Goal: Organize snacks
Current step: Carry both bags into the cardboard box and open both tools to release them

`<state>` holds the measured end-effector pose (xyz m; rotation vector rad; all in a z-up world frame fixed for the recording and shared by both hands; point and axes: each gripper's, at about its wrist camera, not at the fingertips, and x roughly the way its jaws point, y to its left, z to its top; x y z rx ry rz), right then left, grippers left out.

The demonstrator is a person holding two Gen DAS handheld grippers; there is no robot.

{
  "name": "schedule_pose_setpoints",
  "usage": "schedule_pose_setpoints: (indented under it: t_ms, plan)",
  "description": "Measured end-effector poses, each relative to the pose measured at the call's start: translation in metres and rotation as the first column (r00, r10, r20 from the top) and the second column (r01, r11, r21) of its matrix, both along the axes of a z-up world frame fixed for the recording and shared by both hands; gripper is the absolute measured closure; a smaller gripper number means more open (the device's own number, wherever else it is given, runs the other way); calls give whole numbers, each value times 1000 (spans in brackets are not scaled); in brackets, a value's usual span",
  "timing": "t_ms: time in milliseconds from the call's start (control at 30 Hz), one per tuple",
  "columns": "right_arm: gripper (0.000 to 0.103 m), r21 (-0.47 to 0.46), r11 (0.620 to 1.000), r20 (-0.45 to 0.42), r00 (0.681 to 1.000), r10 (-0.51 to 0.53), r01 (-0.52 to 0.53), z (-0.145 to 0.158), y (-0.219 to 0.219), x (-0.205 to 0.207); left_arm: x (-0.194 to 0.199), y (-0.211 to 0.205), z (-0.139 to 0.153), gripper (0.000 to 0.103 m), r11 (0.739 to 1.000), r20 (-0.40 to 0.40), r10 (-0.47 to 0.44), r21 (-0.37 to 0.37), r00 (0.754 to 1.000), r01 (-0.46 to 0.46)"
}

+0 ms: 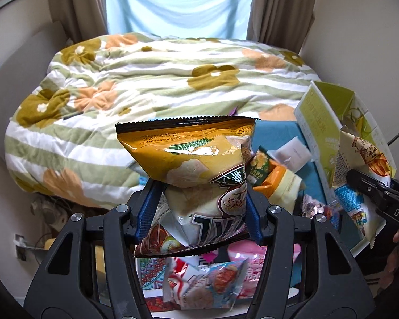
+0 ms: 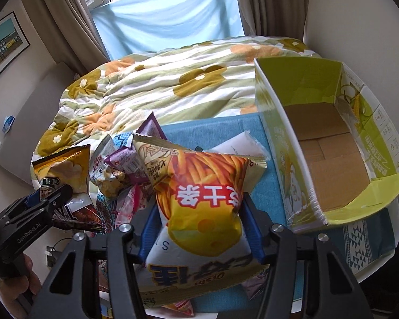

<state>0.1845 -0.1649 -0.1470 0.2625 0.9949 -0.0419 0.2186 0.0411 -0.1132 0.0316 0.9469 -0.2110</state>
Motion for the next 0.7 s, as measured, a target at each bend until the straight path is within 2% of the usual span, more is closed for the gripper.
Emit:
schedule_pose_setpoints:
  t_ms: [200, 367, 533, 700]
  plan:
    - [50, -20, 1000, 92, 996, -15, 17, 33, -43, 4, 14, -63, 37, 50, 998, 58, -49, -39, 997, 52]
    - [50, -48, 999, 126, 992, -1, 8, 48, -97, 14, 32, -137, 51, 50, 995, 70, -65, -72, 995, 70]
    - [50, -63, 998, 134, 991, 30, -22, 56, -161, 30, 52, -220, 46, 49, 989, 37, -66, -132, 997, 70]
    - [50, -73, 996, 131, 990, 55, -45, 57, -224, 54, 78, -294, 23, 49, 987, -38, -68, -150, 997, 62]
